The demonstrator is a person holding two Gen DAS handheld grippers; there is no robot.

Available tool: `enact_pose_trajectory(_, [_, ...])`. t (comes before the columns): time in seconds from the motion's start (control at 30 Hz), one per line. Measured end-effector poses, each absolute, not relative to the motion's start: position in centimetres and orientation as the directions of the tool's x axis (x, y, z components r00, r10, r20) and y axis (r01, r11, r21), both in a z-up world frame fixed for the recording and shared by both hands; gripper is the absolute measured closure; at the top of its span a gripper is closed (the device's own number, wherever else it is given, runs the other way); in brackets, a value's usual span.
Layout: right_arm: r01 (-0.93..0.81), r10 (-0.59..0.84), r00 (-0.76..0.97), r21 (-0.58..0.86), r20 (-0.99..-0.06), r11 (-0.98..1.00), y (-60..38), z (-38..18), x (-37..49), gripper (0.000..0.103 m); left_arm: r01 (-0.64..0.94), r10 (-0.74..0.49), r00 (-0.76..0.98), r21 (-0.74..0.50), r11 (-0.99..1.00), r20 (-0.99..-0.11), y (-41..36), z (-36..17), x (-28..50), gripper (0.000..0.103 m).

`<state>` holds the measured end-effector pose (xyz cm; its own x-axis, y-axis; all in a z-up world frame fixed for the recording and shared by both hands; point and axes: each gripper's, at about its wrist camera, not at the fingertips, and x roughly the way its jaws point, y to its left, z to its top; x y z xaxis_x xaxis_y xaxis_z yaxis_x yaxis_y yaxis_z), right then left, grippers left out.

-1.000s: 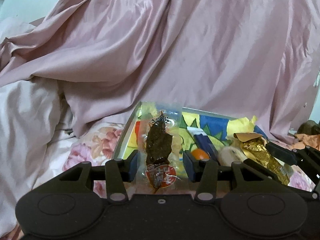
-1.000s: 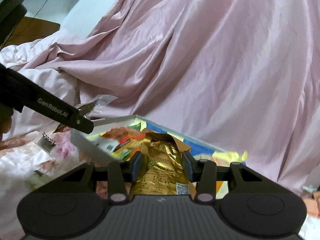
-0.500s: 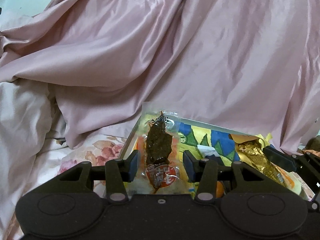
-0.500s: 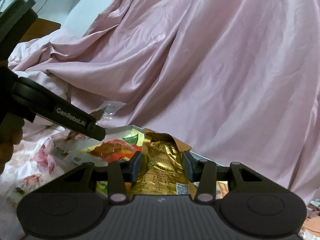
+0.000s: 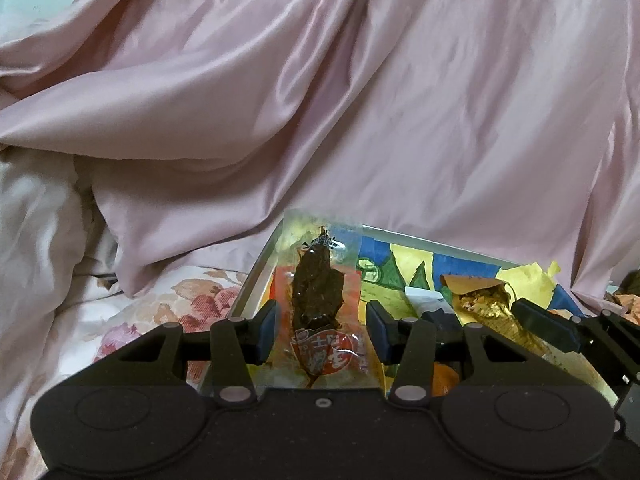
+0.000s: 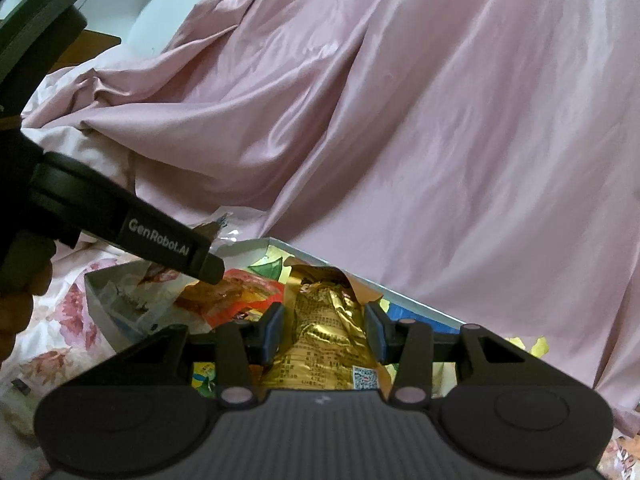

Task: Organize snacks
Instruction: 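Carry the brown snack and yellow pack over the grey tray with both grippers, then lower both held snacks into the grey tray and open both grippers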

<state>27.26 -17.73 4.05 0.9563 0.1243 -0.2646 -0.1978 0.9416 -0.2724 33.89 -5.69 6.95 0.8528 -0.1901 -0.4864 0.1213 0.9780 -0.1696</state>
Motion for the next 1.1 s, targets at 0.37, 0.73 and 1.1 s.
enact_pose_trajectory(0.37, [-0.198,0.121,0.95,-0.256,-0.287,0.946,-17.9,3.4,28.6,0.055,0.112,-0.183,0.843,-0.168,0.979,-0.505,-6.0,6.1,34.8,0.054])
enact_pose_trajectory(0.73, [-0.201,0.121,0.947,-0.251,-0.299,0.947,-17.9,3.0,29.1,0.056,0.1,-0.184,0.831,-0.185,0.978,-0.524,-6.0,5.5,35.1,0.054])
enact_pose_trajectory(1.1, [-0.188,0.115,0.949,-0.235,-0.294,0.954,-18.3,3.0,28.7,0.044,0.08,-0.191,0.835,-0.229,0.97,-0.516,-5.4,6.0,34.3,0.028])
